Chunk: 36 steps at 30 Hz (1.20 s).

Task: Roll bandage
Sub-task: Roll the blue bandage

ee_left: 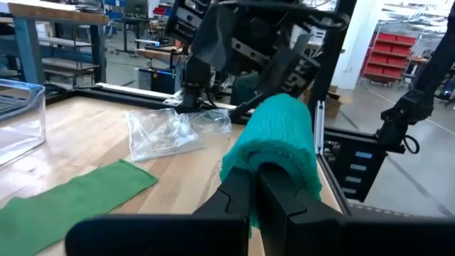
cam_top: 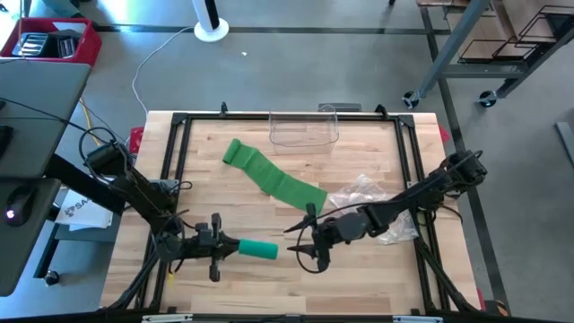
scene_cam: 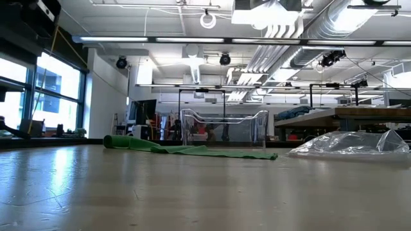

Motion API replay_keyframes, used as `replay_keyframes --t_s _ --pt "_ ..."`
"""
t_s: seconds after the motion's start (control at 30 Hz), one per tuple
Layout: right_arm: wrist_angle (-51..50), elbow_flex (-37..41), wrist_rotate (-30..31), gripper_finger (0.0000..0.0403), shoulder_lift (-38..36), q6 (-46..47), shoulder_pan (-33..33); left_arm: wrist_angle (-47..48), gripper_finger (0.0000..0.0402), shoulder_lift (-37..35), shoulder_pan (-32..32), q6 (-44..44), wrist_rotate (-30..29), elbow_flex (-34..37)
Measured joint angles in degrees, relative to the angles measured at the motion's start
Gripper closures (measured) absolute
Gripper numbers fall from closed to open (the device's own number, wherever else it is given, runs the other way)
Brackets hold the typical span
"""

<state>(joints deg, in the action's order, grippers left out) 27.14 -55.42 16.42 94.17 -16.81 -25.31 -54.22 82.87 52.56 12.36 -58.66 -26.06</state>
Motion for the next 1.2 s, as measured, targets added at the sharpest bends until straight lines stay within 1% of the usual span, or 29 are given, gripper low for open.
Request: replay_keyframes --t_s 0.2,0.27,0.4,0.47,0.57,0.67,0.8,1.07,1.2 --pt "5.7 -0.1 -0.8 0.0198 2.9 -2.2 -0.6 -0.1 0.0401 0.0 -2.4 1.2 1.3 0.0" --pt "5.8 -0.1 1.1 0.0199 4.2 -4.0 -0.9 -0.1 0.0401 0.0 -3.1 1.9 1.7 0.0" --pt "6.6 -0.1 7.8 0.0199 4.6 -5.3 -1.6 -0.1 0.0401 0.0 -3.9 2.4 4.5 0.0" --pt "6.9 -0.1 9.0 0.0199 4.6 -6.5 -1.8 -0.1 0.0401 0.0 -4.1 2.4 4.6 0.0" --pt "7.1 -0.1 8.9 0.0199 4.6 -7.8 -1.8 -0.1 0.0401 0.0 -4.3 2.4 4.6 0.0" --pt "7.0 -0.1 7.1 0.0199 4.6 -7.7 -1.8 -0.1 0.0401 0.0 -4.3 2.5 4.6 0.0" --pt "7.0 -0.1 7.0 0.0199 4.6 -7.9 -1.8 -0.1 0.0401 0.0 -4.4 2.9 4.4 0.0" --pt "6.9 -0.1 7.6 0.0199 4.6 -8.6 -1.7 -0.2 0.0401 0.0 -5.9 5.3 4.6 0.0" --pt "6.2 -0.1 8.7 0.0199 4.6 -8.8 -1.7 -0.7 0.0401 0.1 -6.5 5.5 6.0 0.0"
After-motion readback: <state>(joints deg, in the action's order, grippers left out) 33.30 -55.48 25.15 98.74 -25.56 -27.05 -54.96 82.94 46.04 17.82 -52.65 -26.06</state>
